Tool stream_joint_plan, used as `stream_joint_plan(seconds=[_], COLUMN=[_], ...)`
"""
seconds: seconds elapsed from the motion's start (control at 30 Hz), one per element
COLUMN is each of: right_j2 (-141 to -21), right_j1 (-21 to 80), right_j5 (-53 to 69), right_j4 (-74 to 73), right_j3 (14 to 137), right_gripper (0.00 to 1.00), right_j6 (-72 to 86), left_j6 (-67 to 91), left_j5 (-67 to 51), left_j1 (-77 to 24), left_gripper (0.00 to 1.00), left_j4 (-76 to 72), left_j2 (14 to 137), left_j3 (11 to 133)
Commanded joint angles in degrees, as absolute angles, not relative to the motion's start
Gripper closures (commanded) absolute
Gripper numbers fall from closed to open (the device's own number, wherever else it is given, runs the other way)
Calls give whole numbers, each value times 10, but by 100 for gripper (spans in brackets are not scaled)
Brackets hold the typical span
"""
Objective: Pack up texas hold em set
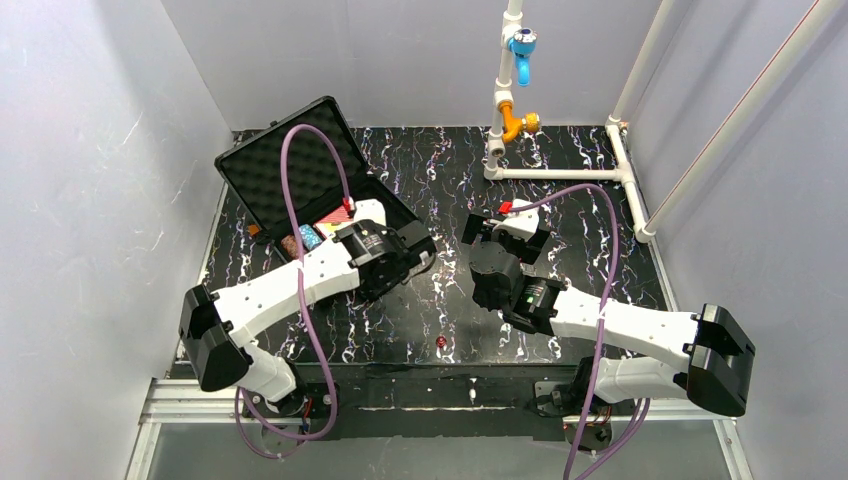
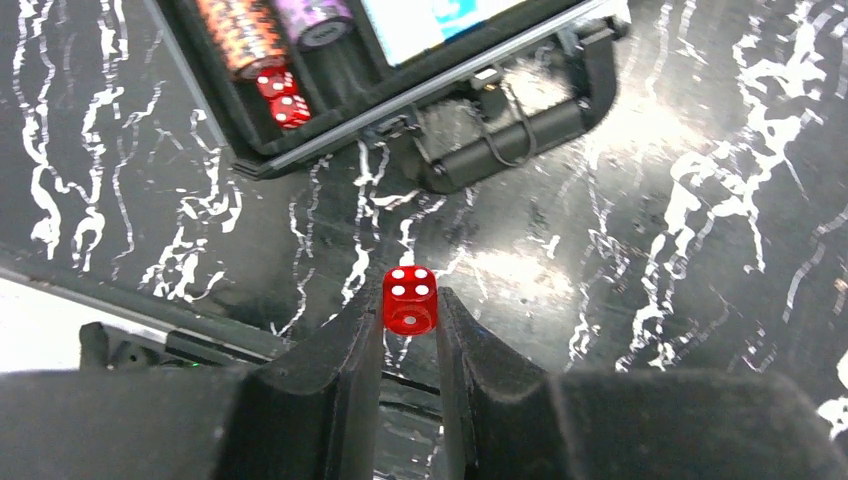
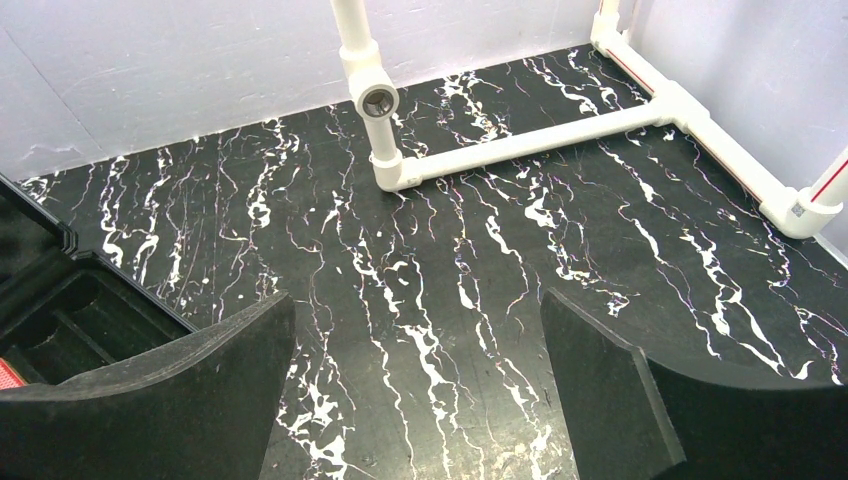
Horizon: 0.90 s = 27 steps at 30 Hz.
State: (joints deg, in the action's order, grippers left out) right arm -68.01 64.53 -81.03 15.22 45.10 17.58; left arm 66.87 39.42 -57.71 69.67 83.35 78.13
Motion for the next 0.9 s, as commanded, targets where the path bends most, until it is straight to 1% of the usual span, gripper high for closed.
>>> stream_joint_plan(seconds=[0.0,0.17,0.3,0.57,0.7,0.87], right_j2=[-677,-681,-680,-675,-671,-671], right_j1=[648,648,648,649,649,652], right_j5=[-831,-829,-825,-819,-814,-807], right_j4=[185,185,191,187,183,172], right_j3=[449,448,446,444,442,443], right_gripper=[0,0,0,0,0,0], right_j6=[177,179,178,182,188,198], left_j6=[655,635,614,539,520,512], left_j5=[405,422,407,338,299,294], left_j1=[-532,-518,-464,-367,-322,-308], left_gripper=[100,100,100,100,100,100], left_j4=[748,748,740,626,566,524], left_j2=[821,812,791,738,746,772], left_j3=[789,790,777,697,660,641])
